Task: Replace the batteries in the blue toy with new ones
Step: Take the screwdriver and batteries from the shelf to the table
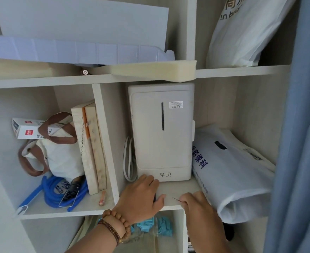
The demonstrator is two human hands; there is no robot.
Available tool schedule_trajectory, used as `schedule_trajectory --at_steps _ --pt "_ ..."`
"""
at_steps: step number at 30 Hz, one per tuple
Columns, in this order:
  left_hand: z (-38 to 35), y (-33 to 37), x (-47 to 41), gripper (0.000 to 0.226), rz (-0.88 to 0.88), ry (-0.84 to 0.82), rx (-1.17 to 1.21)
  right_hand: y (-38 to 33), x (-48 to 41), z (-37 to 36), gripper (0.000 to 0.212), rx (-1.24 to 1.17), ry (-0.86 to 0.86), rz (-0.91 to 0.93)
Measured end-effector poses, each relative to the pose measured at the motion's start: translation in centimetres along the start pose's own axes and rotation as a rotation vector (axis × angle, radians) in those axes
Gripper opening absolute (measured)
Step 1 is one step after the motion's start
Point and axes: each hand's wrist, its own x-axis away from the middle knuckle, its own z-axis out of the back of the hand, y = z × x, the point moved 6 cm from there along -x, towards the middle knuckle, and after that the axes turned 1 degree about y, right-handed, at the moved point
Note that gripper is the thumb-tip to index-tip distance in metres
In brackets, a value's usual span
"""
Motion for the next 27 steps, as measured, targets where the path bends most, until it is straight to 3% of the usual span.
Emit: schedule_trajectory --at_steps 7,14,20,27 --pt "4.1 -0.3 2.7 0.035 0.071 0.027 -0.051 -2.1 0.4 1.1 0.022 -0.312 0.036 0.002" --pt "9.2 -3.0 10.5 0.038 0.176 -0.034 -0.141 -6.9 2.0 -2.6 0.011 -0.535 -0.037 -0.005" --pt "15.8 -7.2 19.3 0.036 0.320 -0.015 -0.235 -16.3 4.9 -4.3 0.020 -0.514 -0.072 0.190" --pt "26.1 -13.1 33.8 0.038 0.475 0.031 -0.328 -32.0 12.3 -7.1 0.019 -0.608 -0.165 0.365"
